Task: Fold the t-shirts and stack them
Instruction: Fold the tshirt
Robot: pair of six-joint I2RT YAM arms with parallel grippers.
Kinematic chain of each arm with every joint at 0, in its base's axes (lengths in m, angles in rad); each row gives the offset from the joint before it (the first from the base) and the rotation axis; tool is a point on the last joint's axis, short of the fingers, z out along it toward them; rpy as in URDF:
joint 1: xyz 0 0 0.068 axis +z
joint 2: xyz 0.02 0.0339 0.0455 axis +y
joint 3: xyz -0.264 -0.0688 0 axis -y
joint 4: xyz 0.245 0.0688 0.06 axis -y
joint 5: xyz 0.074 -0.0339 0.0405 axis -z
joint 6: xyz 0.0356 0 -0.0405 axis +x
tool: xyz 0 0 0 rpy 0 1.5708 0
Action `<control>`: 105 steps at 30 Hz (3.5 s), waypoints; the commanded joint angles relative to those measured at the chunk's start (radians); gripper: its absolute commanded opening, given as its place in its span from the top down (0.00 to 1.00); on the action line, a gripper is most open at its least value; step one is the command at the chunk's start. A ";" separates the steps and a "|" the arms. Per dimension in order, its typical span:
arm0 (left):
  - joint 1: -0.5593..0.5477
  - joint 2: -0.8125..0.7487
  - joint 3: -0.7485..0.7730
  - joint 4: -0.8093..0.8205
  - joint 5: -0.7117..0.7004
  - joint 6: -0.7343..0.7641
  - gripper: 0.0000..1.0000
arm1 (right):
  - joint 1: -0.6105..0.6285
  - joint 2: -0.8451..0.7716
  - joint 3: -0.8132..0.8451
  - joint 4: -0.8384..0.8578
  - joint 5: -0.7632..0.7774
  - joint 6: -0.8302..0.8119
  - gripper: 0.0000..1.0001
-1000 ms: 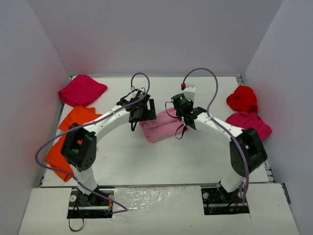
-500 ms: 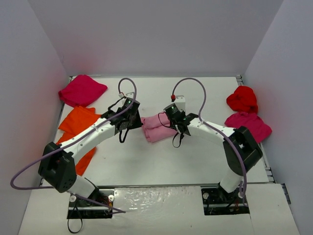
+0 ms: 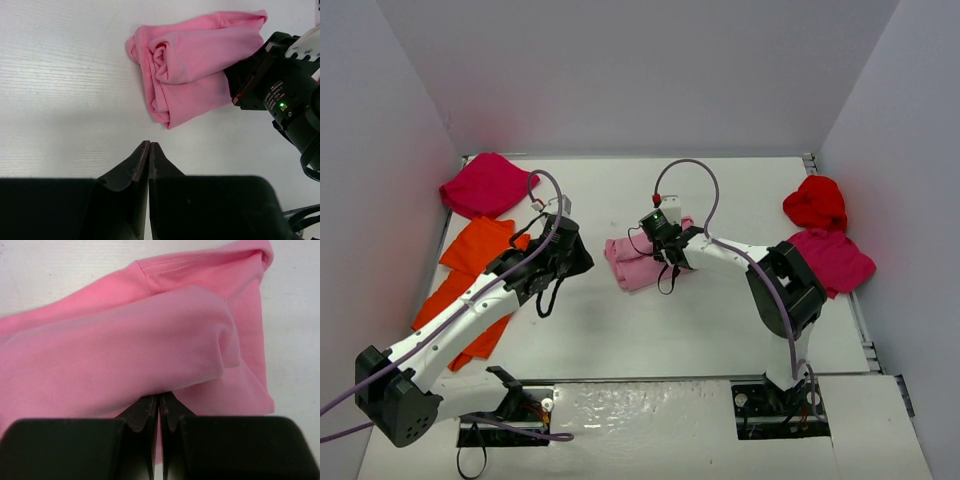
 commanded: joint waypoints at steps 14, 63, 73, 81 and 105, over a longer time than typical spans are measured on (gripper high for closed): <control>-0.006 -0.027 -0.048 0.022 0.012 -0.036 1.00 | -0.028 0.215 0.349 0.031 0.086 -0.106 1.00; -0.009 -0.065 -0.135 0.068 0.052 -0.039 1.00 | 0.605 -0.195 -0.143 -0.228 0.187 0.475 0.55; -0.010 -0.133 -0.144 0.010 0.025 -0.027 1.00 | 0.496 -0.329 -0.066 -0.276 0.286 0.341 0.46; -0.010 -0.122 -0.136 0.001 0.044 -0.025 0.98 | 0.405 -0.328 -0.130 -0.267 0.220 0.287 0.46; -0.015 -0.070 -0.153 0.013 0.033 -0.044 0.94 | 0.327 -0.091 -0.167 0.078 -0.059 0.103 0.48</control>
